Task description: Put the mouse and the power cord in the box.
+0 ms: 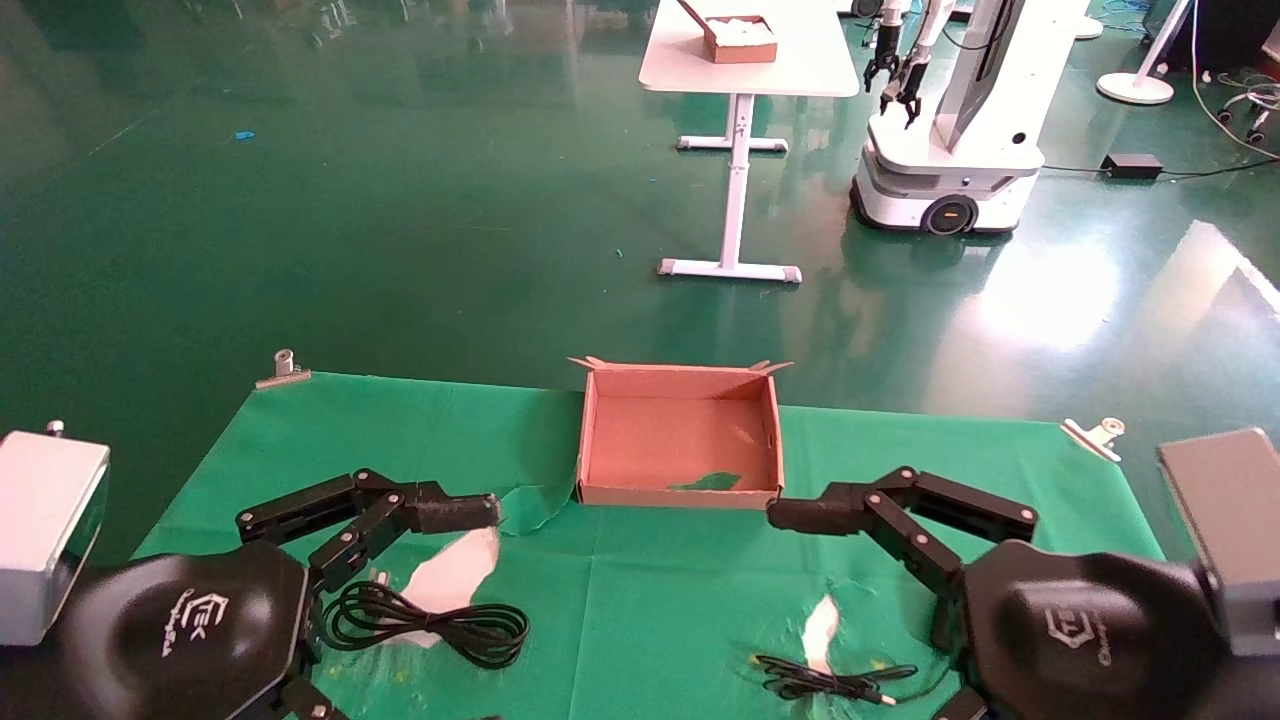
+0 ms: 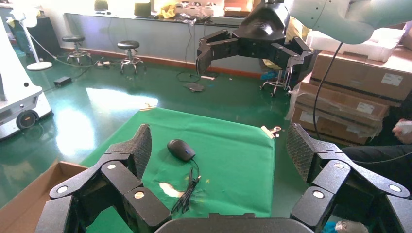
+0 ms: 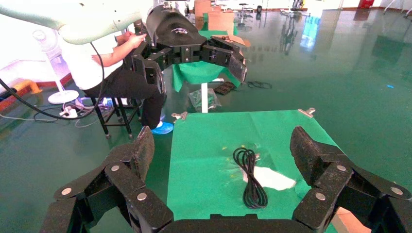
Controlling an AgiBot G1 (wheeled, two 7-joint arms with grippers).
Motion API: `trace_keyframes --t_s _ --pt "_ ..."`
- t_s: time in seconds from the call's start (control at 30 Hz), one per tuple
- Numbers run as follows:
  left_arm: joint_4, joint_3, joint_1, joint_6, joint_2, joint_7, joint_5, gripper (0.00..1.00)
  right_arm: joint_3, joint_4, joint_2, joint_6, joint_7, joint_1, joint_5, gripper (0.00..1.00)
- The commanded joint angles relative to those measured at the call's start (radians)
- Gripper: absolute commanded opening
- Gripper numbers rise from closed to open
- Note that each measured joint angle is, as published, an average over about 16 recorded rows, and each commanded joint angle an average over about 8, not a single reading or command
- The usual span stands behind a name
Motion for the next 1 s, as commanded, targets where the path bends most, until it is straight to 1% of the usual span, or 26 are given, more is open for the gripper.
trace_keyframes --t_s 0.03,0.2,0.27,0.37,0.47,0.57,0.73,0.87,0.93,1.0 --pt "0.0 0.0 0.0 0.0 0.0 0.0 0.0 1.0 0.0 0.0 0.0 0.0 0.0 0.0 0.0 1.0" --pt "-0.001 0.002 0.001 0.001 -0.001 0.001 0.005 1.0 0.0 0.0 0.0 0.0 0.0 0.0 0.0 1.0" --pt "-0.004 0.008 0.003 0.0 -0.003 0.002 0.02 1.0 -0.005 0.002 0.005 -0.002 -0.002 -0.001 -0.015 1.0" --pt "-0.019 0.041 -0.005 0.0 -0.011 -0.011 0.094 1.0 -0.028 0.009 0.015 0.001 -0.005 0.0 -0.078 1.0" --pt "-0.033 0.103 -0.041 0.002 -0.014 -0.058 0.233 1.0 -0.067 0.023 0.027 0.011 -0.011 0.011 -0.192 1.0" --pt "-0.039 0.184 -0.113 0.011 -0.003 -0.132 0.422 1.0 -0.11 0.034 0.028 0.033 -0.012 0.036 -0.326 1.0" --pt "-0.017 0.301 -0.245 0.013 0.049 -0.247 0.734 1.0 -0.174 0.042 0.0 0.081 0.003 0.088 -0.528 1.0" --pt "-0.001 0.356 -0.305 -0.004 0.086 -0.294 0.896 1.0 -0.203 0.041 -0.023 0.108 0.019 0.115 -0.61 1.0" --pt "0.002 0.369 -0.318 -0.01 0.096 -0.302 0.938 1.0 -0.209 0.04 -0.029 0.113 0.023 0.121 -0.624 1.0" --pt "0.004 0.377 -0.324 -0.012 0.101 -0.305 0.957 1.0 -0.213 0.04 -0.031 0.116 0.025 0.124 -0.63 1.0"
